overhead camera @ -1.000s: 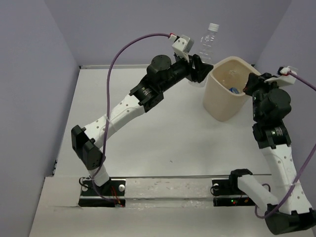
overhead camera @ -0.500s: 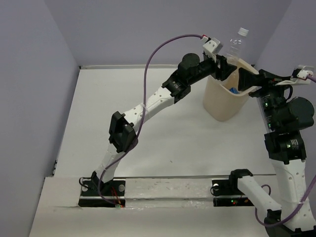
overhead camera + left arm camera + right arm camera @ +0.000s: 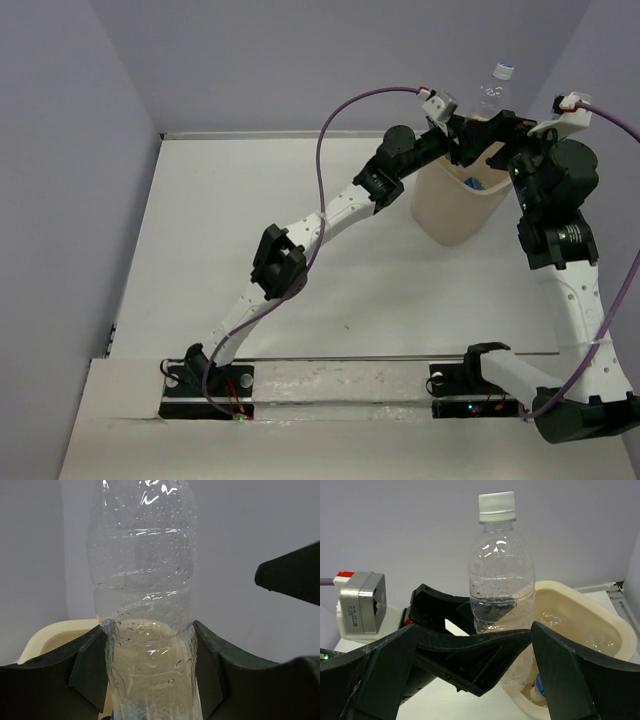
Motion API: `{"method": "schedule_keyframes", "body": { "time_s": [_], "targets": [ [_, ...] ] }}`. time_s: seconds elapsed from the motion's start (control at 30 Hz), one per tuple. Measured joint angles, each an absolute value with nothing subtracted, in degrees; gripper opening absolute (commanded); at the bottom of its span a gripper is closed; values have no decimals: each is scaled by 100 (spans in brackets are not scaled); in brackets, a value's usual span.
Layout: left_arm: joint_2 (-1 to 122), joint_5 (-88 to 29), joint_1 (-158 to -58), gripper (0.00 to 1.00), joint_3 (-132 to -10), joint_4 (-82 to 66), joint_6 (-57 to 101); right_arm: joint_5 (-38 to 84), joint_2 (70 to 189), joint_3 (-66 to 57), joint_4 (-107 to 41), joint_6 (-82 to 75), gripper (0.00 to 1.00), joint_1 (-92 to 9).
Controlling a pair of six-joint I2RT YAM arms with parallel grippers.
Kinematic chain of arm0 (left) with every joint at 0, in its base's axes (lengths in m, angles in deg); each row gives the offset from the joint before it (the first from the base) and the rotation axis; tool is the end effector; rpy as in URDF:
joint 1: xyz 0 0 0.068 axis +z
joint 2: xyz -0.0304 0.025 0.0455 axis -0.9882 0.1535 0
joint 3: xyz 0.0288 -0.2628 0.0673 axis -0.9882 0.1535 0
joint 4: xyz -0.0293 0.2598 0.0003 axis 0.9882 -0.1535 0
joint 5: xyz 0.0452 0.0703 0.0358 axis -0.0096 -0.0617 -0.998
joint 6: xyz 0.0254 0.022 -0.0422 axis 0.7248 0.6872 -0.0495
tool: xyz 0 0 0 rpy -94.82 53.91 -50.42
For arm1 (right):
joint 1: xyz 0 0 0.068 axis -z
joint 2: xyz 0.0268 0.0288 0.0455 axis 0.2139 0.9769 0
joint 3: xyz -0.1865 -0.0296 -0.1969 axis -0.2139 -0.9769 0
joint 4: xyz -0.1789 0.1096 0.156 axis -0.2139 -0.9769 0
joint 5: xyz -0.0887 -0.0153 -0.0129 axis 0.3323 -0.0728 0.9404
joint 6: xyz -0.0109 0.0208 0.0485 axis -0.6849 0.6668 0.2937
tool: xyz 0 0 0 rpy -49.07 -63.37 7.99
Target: Put the plastic bottles in the bin
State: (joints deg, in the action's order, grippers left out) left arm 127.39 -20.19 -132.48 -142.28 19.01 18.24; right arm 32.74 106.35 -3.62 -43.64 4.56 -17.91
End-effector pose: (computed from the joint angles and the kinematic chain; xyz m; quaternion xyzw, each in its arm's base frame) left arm 0.3452 -0.4480 0.3951 0.2762 0.4277 -0.5354 0.6739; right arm 0.2029 0.0182 0.4831 0.0702 0.6622 0.1190 0.7365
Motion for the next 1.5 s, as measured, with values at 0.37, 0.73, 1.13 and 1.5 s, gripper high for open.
{"method": "schedule_keyframes", "body": {
  "time_s": [0.37, 0.73, 1.13, 1.5],
  "targets": [
    [13423, -2152, -13257, 90, -14390, 2771, 1616, 3217, 10029, -382, -4350, 491, 100, -1791],
    [13626, -2216, -13257, 99, -14392, 3084, 1465, 2642, 9730, -780, -4211, 741, 97, -1791],
    [11353, -2334, -13259, 99, -11892, 2876, 2138, 2675, 8635, -1101, -4235, 996, 0, -1791],
    [6767, -3684, -13257, 99, -8707, 2295, 2071, 2496, 6902, -1138, -3942, 1197, 53, -1791]
  ]
}}
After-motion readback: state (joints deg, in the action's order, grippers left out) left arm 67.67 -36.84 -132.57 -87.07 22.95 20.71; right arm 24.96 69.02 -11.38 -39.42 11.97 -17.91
